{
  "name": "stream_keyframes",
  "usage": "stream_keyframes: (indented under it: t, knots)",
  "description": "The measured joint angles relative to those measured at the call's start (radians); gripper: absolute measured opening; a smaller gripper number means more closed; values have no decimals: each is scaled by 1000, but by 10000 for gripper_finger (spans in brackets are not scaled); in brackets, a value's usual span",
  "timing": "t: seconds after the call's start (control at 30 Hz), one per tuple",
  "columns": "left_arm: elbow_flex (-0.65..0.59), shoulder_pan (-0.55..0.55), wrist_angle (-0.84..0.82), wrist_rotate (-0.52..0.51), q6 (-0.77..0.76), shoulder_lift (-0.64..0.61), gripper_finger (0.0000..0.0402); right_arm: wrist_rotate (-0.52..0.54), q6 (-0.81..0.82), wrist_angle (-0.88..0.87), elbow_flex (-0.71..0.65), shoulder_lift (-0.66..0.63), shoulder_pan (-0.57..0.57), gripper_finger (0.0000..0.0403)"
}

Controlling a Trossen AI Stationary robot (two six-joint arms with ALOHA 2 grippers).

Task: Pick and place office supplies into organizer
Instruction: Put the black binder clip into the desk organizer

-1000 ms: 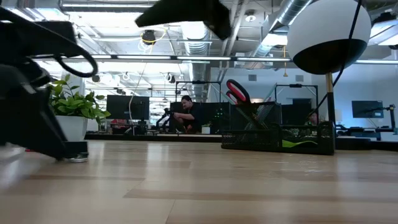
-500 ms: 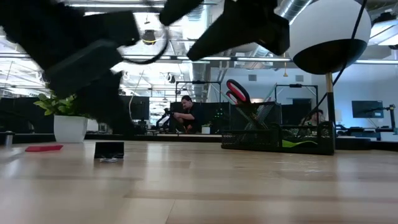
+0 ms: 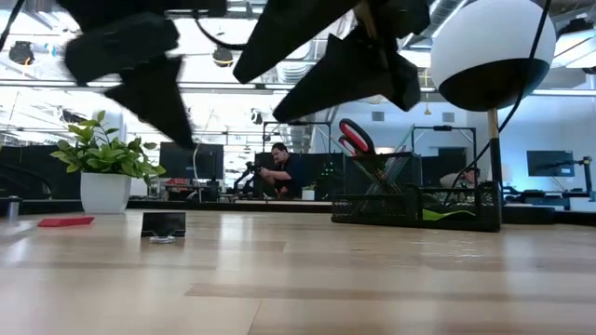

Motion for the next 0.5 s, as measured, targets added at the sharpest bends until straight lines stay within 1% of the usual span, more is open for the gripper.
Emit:
stream_keyframes:
  t: [0.13,0.27,0.4,0.5]
  knots:
    - [5,-32,-185,63,-122,0,153,68,-13,17,0,0,0,177]
    - [-25,-92,-308,129,-266,0,153,77,-13,21,0,0,0,132]
    - [-74,-160,-287,190,-280,-1,153,72,-14,38,0,0,0,74]
    - [-125,-200,-207,233,-263,-1,153,71,-15,57,0,0,-4,29]
